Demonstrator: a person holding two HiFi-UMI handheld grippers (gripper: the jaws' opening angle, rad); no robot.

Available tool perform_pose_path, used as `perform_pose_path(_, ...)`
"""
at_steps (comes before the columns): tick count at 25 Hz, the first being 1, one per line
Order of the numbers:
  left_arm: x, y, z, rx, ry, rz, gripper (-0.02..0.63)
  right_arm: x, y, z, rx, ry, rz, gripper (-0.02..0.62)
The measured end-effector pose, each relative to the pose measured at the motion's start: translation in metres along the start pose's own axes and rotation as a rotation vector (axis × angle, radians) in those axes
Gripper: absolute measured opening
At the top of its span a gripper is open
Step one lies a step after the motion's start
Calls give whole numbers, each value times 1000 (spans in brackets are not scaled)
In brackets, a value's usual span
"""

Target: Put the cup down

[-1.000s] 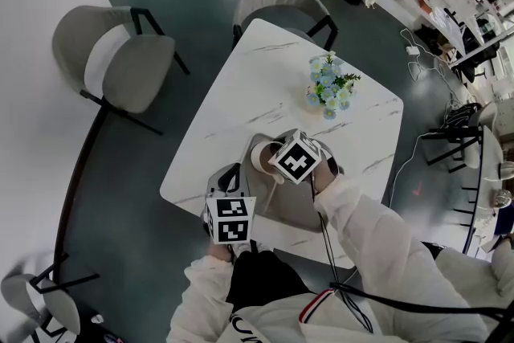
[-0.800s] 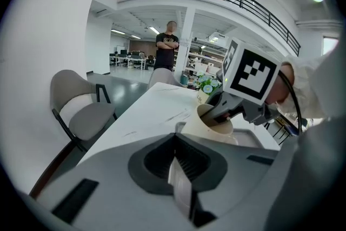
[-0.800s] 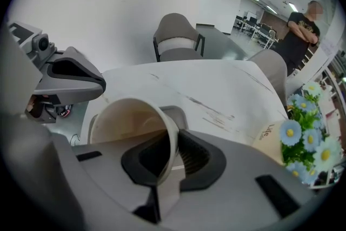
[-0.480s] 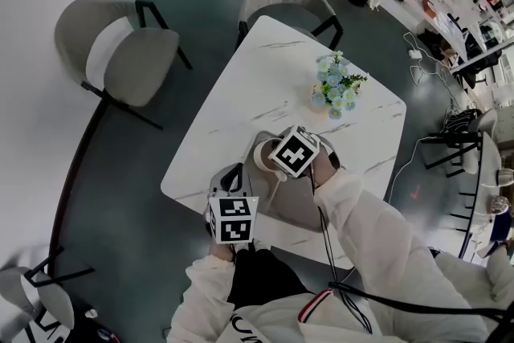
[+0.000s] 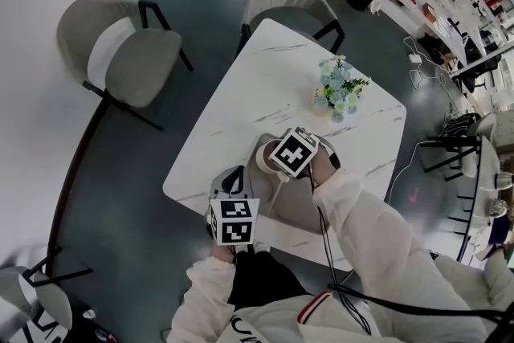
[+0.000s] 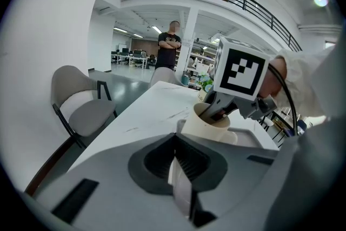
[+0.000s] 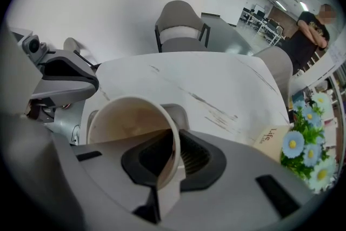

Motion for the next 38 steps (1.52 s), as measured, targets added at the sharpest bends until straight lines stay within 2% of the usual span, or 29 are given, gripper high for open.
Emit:
perform_pose_path(11, 0, -3, -1, 6, -13, -7, 9, 2, -2, -1, 2, -10, 26, 40)
perform_pose_path(17, -3, -3, -1, 4, -9, -9, 9, -1, -2, -2, -1, 16, 36, 40)
perform_pose_path(26, -8, -7, 0, 1, -7, -10, 9, 2, -6, 1, -12, -6, 51, 43)
perform_pose_path(31, -11, -10, -1, 2, 0, -11, 9, -2, -9, 2, 12, 8, 44, 132)
perform_pose_path(38, -18, -13, 0, 6, 9, -1, 9, -16, -10, 3, 23, -11, 77, 163)
Point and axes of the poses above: the fingertips, and each gripper's own axes: x forward along the fingers, z to its right, y out of its top, the point moved 8 cm from there along -x, backward along the fingers, and after that the axes turned 15 degrees about -x, right-handed, at the moved point
